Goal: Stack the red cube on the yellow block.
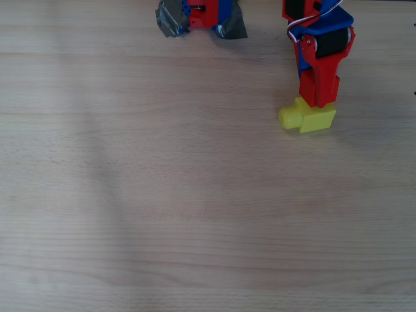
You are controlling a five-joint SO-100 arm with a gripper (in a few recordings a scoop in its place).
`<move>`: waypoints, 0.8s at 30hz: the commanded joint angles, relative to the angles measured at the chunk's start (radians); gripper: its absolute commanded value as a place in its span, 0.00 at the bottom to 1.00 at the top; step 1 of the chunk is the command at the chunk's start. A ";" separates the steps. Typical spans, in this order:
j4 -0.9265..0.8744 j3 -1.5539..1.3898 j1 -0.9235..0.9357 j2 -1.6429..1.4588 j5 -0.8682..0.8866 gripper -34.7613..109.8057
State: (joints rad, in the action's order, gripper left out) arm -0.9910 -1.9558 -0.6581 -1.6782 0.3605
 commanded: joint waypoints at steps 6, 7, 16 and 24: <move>0.009 0.067 0.000 -0.071 0.035 0.36; 0.009 0.069 0.002 -0.071 0.038 0.36; 0.012 0.084 0.002 -0.072 0.064 0.40; 0.014 0.078 0.003 -0.083 0.084 0.44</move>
State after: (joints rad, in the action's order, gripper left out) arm -0.9710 -1.9528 -0.6581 -1.6782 0.4234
